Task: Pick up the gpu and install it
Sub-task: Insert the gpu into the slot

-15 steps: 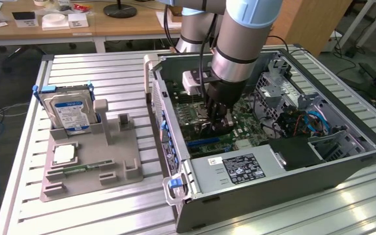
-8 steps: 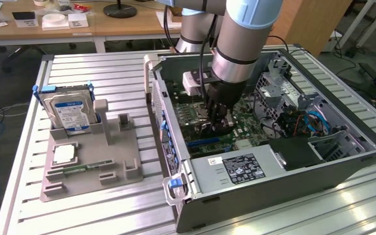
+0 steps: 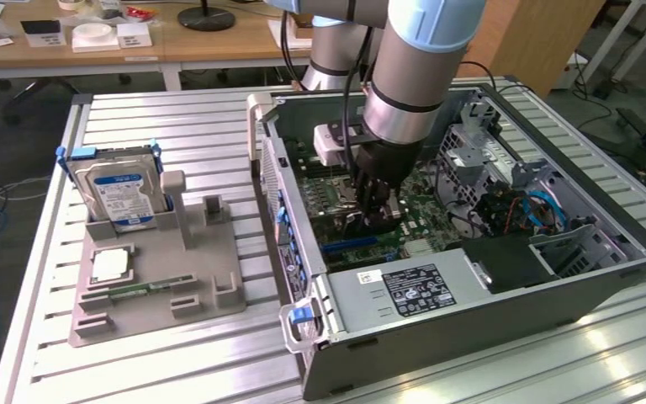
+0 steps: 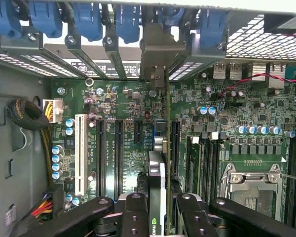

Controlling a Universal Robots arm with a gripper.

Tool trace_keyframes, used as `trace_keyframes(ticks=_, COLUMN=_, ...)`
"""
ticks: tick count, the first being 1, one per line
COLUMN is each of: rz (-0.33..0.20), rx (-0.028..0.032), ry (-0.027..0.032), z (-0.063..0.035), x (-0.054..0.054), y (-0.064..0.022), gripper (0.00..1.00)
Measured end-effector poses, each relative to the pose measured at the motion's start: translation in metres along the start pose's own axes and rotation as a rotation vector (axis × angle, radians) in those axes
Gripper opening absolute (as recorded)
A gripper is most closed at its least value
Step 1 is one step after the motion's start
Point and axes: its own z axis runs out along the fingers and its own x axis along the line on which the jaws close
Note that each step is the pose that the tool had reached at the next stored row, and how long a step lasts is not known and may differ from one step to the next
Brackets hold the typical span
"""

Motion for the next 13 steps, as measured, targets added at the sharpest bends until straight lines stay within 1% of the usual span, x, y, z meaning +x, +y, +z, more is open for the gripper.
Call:
trace_keyframes(ticks=3, rz=0.0, rx=0.0001, ry=0.0018, z=0.001, x=0.0, y=0.001, gripper=0.27)
trace_keyframes(ticks=6, rz=0.001, rx=-0.0001, ry=0.0109, z=0.0023, x=0.0, y=0.0014, gripper=0.27)
trace_keyframes(ticks=7, rz=0.001, rx=-0.0002, ry=0.0128, z=0.0025, x=0.0, y=0.0013, gripper=0.27)
trace_keyframes(ticks=13, rz=0.001, rx=-0.0001, ry=0.0131, z=0.0027, x=-0.0002, y=0.0014, gripper=0.27)
